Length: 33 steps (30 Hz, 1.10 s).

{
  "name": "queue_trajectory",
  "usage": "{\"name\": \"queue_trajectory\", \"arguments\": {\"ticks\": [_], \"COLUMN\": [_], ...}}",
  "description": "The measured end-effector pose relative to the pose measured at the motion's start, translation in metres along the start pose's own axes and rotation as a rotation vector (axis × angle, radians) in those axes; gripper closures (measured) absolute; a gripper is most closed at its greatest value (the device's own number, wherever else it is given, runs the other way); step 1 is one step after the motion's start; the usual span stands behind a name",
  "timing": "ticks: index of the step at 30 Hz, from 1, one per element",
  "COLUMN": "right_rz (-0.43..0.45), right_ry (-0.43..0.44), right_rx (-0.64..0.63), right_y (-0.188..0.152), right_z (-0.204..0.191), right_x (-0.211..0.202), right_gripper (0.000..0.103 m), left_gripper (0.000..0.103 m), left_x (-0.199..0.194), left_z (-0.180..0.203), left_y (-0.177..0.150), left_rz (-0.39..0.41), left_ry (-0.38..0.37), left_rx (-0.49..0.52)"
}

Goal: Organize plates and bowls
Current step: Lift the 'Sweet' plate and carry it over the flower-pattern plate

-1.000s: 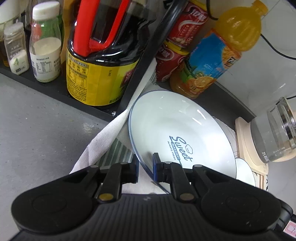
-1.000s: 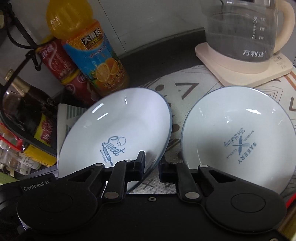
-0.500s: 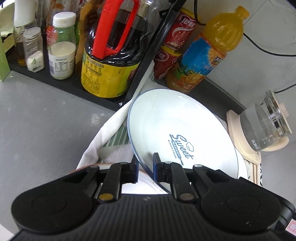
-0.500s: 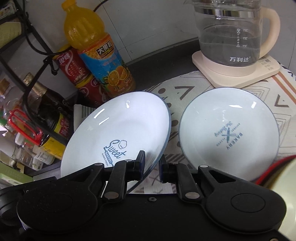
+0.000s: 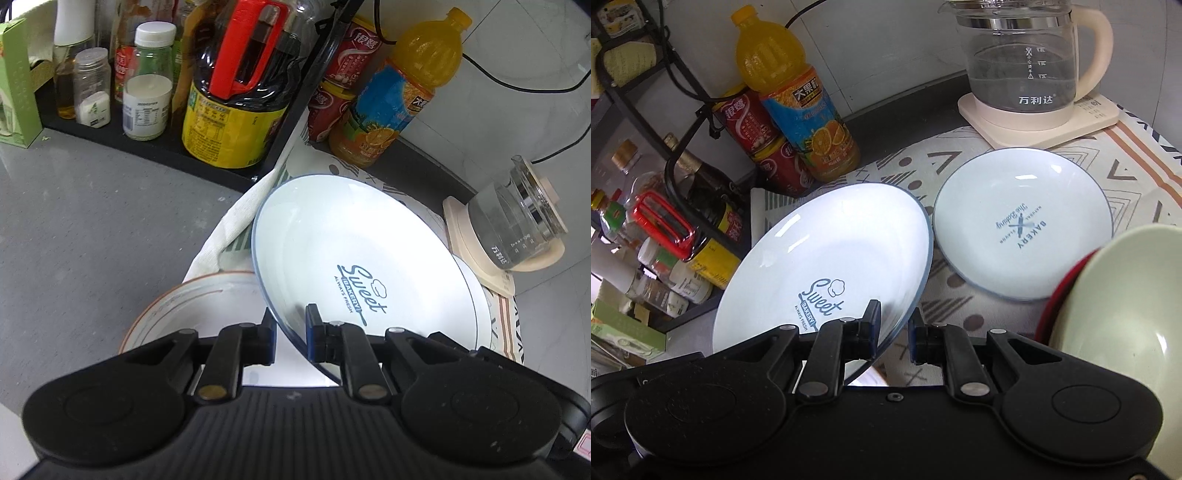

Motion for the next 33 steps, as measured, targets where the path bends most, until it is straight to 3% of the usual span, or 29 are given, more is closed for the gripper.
{"name": "queue_trajectory", "arguments": {"ticks": [17, 33], "right_rz": [-0.019, -0.041], "right_ry": [-0.017, -0.028], "right_rx": [-0.078, -0.105], "right_y": [-0.054, -0.090], "right_z": [-0.011, -0.007], "right_x": [-0.030, -0.049], "right_gripper": [0.088, 0.088], "left_gripper": [0.090, 0.089], "left_x": [-0.030, -0.039], "left_z": [-0.029, -0.051], "left_y": [-0.043, -0.075], "left_rz": [-0.007, -0.077], "left_ry": [0.002, -0.004], "left_rx": [0.030, 0.033]}}
Point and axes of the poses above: each gripper's, at about its wrist camera, not at the fingertips, and x roughly the way its jaws point, z to its right, y to its top, the point moved 2 cm from there along x, roughly the way its jaws point, and after that the axes turned 7 degrees about y, right-handed, at the moved point
